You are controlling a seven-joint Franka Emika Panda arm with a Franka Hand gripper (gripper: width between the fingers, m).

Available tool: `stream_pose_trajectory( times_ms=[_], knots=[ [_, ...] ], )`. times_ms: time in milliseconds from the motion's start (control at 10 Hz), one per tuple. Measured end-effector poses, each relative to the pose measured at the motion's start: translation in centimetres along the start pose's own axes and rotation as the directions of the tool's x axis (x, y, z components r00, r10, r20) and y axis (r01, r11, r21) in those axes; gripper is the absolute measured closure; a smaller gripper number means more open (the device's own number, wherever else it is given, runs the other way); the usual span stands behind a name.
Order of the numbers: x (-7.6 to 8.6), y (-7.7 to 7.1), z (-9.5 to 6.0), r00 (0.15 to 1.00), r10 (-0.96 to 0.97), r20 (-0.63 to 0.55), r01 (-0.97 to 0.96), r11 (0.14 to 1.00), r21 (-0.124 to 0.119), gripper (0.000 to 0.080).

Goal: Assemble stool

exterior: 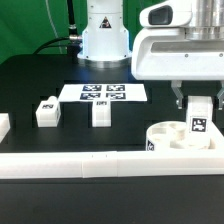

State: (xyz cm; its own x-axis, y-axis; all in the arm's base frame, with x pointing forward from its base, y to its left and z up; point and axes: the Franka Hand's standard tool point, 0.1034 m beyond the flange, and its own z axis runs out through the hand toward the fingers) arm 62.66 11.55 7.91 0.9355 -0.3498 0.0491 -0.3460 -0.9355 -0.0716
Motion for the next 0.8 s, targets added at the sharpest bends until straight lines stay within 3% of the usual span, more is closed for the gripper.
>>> stream_pose_trajectory(
  times_ms=[100, 800],
  knots=[
    [0.03, 0.05, -0.02, 0.996, 0.087, 0.01, -0.087, 0.996, 0.017, 0.0459],
    [-0.1, -0.28, 0.01, 0.883, 0.469, 0.035, -0.47, 0.882, 0.029, 0.0459]
  ],
)
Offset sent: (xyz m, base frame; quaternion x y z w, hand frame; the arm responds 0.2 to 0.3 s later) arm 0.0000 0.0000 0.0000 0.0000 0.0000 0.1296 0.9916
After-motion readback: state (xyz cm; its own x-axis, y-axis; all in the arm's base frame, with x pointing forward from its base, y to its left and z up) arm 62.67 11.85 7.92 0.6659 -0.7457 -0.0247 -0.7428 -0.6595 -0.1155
